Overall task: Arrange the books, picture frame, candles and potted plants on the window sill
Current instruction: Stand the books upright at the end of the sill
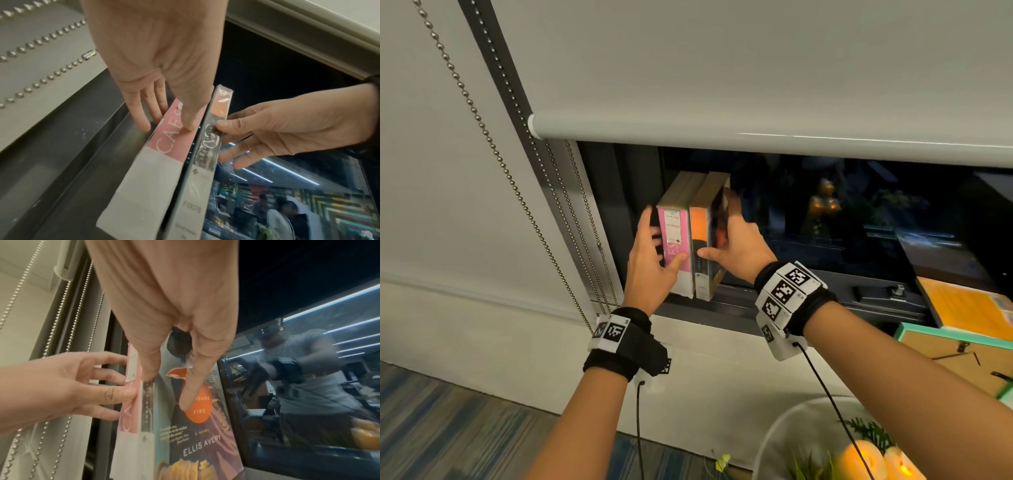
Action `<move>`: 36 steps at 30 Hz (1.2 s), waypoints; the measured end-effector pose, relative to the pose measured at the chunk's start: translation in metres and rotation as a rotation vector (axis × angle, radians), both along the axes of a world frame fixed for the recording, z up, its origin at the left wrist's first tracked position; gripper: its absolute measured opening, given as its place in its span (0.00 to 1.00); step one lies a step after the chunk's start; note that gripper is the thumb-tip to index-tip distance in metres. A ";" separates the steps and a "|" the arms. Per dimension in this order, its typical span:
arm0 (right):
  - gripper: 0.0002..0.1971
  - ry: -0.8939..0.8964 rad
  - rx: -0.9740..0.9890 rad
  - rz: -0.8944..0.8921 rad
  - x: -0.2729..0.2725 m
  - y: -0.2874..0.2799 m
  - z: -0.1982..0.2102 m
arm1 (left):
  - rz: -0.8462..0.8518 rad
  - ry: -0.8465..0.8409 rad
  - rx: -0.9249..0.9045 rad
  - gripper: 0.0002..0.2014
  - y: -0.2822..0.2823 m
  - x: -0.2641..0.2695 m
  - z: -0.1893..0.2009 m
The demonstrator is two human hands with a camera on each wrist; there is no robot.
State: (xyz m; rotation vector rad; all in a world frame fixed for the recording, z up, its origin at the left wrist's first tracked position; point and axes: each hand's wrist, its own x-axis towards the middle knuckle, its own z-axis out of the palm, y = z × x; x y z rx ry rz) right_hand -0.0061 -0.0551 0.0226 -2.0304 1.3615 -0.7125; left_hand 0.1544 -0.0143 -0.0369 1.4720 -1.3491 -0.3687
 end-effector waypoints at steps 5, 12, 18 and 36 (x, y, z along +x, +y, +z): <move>0.25 -0.014 0.072 -0.065 0.003 0.002 -0.007 | 0.146 -0.096 0.057 0.25 -0.003 -0.004 0.000; 0.19 0.014 0.114 -0.122 0.012 0.008 -0.014 | 0.228 -0.073 0.140 0.14 -0.004 -0.012 0.004; 0.17 0.035 0.045 -0.106 -0.021 0.017 -0.006 | 0.313 -0.200 0.279 0.12 0.019 -0.011 0.005; 0.07 -0.243 -0.035 -0.275 -0.242 0.163 -0.001 | -0.213 -0.251 0.257 0.07 0.158 -0.170 0.006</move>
